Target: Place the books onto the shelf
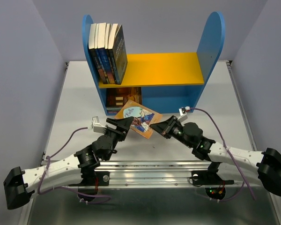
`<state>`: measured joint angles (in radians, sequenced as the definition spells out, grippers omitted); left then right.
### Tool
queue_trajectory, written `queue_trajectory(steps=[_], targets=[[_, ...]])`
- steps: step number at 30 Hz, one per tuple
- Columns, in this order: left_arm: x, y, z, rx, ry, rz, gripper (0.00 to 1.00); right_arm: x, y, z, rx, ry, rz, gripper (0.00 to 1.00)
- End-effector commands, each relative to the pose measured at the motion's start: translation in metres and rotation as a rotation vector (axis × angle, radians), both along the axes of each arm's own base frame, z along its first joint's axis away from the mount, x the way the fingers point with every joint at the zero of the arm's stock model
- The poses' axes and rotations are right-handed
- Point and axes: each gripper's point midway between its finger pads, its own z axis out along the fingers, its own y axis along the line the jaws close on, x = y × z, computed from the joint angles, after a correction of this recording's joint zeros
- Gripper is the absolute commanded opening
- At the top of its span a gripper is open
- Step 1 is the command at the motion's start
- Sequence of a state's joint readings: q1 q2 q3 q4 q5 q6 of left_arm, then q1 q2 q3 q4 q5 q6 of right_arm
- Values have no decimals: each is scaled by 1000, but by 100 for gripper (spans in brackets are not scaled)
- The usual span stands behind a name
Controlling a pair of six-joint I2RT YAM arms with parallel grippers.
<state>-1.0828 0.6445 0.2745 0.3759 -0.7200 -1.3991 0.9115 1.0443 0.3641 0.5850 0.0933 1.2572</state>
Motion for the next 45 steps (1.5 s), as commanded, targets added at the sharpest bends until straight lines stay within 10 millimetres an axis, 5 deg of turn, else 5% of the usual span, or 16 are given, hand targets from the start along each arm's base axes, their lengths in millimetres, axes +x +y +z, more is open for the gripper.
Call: queue_trajectory(steps=[1, 4, 5, 10, 21, 32, 45], targets=[[-12, 3, -17, 35, 59, -46, 88, 18, -15, 17, -72, -120, -114, 1], [-18, 8, -21, 18, 53, -64, 88, 17, -18, 15, -97, -152, -113, 1], [-19, 10, -29, 18, 66, -62, 98, 18, -16, 16, -111, -173, -107, 1], [-26, 14, -26, 42, 66, -89, 99, 26, -2, 20, -175, -265, -56, 1], [-51, 56, -39, 507, 233, -139, 99, 41, 24, 30, -128, -386, 94, 1], [-50, 75, -19, 397, 137, -81, 99, 79, 13, 28, -140, -385, 65, 1], [-57, 93, -13, 352, 133, -55, 99, 134, 25, -7, -317, -390, 34, 1]])
